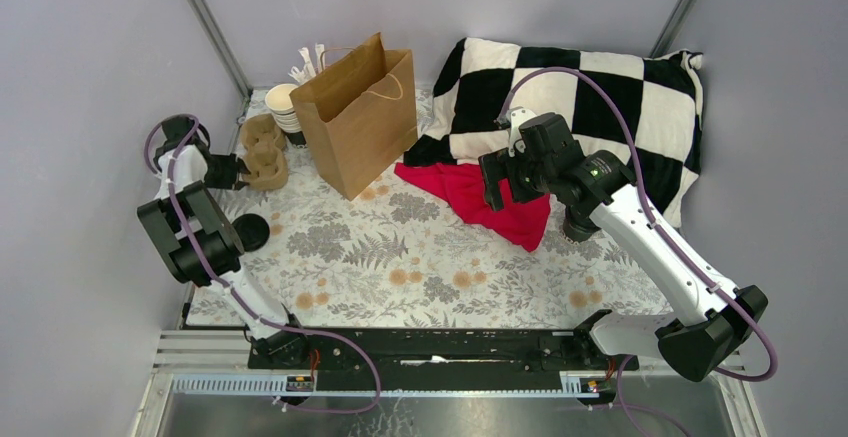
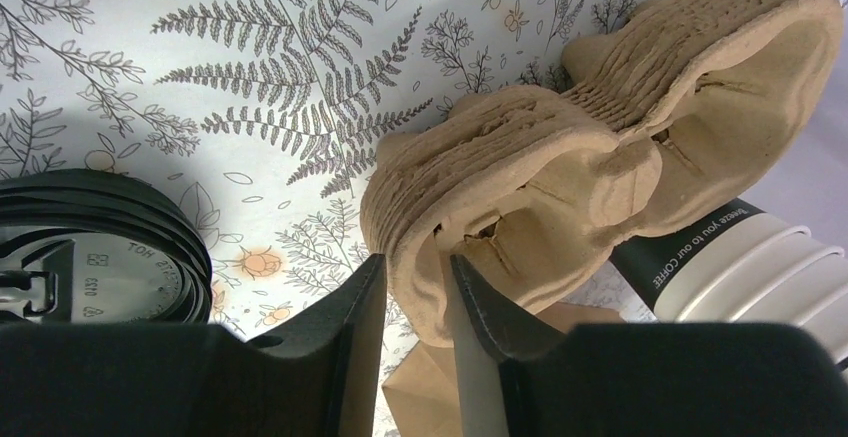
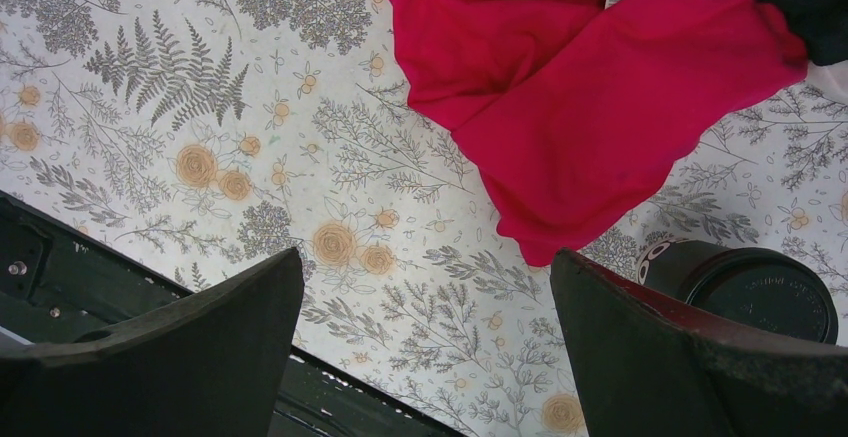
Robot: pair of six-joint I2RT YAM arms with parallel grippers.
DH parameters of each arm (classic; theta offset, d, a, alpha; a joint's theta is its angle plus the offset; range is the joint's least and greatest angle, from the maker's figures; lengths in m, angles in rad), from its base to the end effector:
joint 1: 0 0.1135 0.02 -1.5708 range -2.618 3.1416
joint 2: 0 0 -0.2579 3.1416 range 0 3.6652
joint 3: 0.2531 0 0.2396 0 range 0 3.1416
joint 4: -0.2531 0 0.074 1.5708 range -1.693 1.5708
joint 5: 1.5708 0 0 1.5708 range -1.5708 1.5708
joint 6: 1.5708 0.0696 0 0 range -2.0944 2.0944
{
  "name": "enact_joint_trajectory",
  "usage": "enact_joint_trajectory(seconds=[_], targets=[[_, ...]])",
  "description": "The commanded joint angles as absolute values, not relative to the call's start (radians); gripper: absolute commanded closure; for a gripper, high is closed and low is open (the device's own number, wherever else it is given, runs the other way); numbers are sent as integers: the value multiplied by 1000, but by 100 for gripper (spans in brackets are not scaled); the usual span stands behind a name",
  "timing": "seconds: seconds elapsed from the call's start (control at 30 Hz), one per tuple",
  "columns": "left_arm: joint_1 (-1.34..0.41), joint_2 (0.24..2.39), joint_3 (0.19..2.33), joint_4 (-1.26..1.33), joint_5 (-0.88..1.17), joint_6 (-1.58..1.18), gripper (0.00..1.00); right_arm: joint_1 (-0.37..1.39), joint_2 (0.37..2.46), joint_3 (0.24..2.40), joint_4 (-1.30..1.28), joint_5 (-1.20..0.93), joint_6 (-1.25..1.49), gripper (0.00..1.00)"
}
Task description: Pack the takeout coffee
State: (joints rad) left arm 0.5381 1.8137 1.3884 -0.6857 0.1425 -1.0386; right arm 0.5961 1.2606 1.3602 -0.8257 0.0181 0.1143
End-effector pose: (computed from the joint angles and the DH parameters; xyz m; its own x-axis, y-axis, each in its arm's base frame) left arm 0.3327 0.1870 0.1947 0.0000 -0.9933 -0.1155 -0.8930 0.0519 -0.4470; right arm 0.2270 0.1525 0.3465 -0.6086 -0.2751 -0.7443 -0.4839 0.8721 0.0733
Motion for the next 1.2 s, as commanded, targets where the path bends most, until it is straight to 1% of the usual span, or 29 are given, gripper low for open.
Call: enact_joint_trajectory(seconds=[0.0, 0.37, 0.63, 0.73, 0.8, 0.97, 1.17], targets=[[537, 1822, 1444, -702, 82, -1002, 66, 606, 1248, 1368, -808, 43, 96, 0], [524, 1865, 1479, -720, 60, -979, 69, 606, 1247, 1367, -809, 40, 96, 0], [508, 1881, 1498, -730, 55, -969, 77, 606, 1248, 1364, -807, 38, 95, 0], [506, 1886, 1506, -744, 49, -958, 78, 606, 1246, 1362, -807, 40, 96, 0], [505, 1884, 1505, -745, 46, -952, 84, 606, 1247, 1362, -808, 41, 95, 0], [505, 1885, 1532, -765, 39, -938, 93, 606, 1247, 1361, -807, 40, 96, 0], [505, 1880, 1621, -820, 31, -888, 97, 606, 1247, 1365, -806, 41, 95, 0]])
